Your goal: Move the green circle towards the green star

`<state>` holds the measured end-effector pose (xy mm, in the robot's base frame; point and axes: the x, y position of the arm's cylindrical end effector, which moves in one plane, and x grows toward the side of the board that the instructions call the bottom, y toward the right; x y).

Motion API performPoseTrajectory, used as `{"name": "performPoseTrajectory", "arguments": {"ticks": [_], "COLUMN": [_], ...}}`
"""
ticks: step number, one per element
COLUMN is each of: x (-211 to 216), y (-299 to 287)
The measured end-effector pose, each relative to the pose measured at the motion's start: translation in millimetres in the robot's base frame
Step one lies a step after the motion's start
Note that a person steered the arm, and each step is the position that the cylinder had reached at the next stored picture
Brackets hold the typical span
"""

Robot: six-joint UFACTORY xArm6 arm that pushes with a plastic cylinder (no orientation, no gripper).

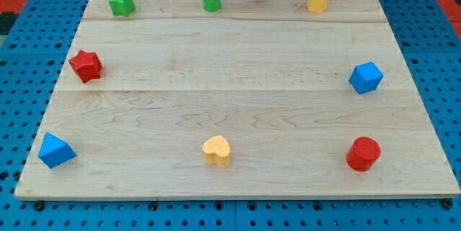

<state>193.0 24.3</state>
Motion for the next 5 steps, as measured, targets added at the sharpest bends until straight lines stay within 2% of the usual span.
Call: {"name": "performPoseTrajectory", "arguments": {"ticks": [1, 3, 4, 5], "x": [1.8, 78.9, 65.7, 65.9], "y": [-58.7, -44.5, -23.6, -66.9]}}
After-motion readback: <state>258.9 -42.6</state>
